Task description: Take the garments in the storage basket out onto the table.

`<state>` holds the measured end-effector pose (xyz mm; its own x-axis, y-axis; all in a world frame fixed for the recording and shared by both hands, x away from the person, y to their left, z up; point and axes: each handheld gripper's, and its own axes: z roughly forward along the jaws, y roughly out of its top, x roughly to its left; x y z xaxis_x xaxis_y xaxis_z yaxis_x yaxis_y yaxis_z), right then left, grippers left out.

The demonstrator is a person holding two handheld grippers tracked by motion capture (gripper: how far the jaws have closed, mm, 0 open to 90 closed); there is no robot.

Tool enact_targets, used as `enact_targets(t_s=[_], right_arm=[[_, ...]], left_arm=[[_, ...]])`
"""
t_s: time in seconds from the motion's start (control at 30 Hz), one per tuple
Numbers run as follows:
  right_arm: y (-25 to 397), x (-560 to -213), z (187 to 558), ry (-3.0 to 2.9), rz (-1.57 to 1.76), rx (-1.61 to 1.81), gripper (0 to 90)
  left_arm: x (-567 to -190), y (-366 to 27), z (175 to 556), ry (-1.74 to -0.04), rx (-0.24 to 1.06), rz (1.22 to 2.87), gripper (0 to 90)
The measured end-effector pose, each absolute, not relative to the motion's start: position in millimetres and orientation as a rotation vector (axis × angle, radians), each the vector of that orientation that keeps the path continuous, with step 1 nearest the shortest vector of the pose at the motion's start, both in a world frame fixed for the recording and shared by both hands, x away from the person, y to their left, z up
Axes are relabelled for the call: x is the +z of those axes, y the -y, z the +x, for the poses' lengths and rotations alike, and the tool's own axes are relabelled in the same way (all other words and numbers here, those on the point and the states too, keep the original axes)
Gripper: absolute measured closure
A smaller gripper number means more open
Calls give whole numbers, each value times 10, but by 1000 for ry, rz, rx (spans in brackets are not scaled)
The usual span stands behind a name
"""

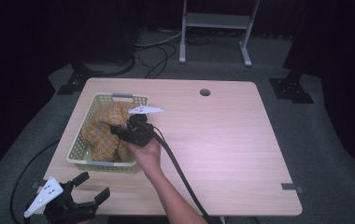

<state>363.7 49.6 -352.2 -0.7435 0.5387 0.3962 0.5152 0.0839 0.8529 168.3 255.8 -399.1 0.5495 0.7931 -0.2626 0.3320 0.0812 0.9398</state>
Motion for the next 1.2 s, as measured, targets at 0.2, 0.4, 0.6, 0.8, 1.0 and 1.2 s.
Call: enact_targets(t_s=[0.2, 0.4, 0.6, 0.8, 1.0, 1.2], right_arm=[[-477, -3506, 3632, -2284, 1131, 1813, 700], [-430, -3469, 3619, -2249, 1141, 1862, 701], [-391, -3421, 3598, -2233, 1142, 1896, 700], [-360, -3379, 3574, -2223, 1132, 1919, 700], [-336, -3356, 3568, -2212, 1145, 1939, 700], [-315, -3322, 3548, -2199, 1139, 1974, 700]], left_arm=[[-3996, -2542, 1687, -1003, 450, 1516, 10], [-4000, -2537, 1690, -1002, 448, 1518, 10], [-3999, -2529, 1690, -1000, 449, 1522, 10], [-3998, -2524, 1688, -999, 449, 1525, 10], [-3998, -2518, 1688, -997, 449, 1528, 10], [-3998, -2515, 1688, -995, 449, 1529, 10]])
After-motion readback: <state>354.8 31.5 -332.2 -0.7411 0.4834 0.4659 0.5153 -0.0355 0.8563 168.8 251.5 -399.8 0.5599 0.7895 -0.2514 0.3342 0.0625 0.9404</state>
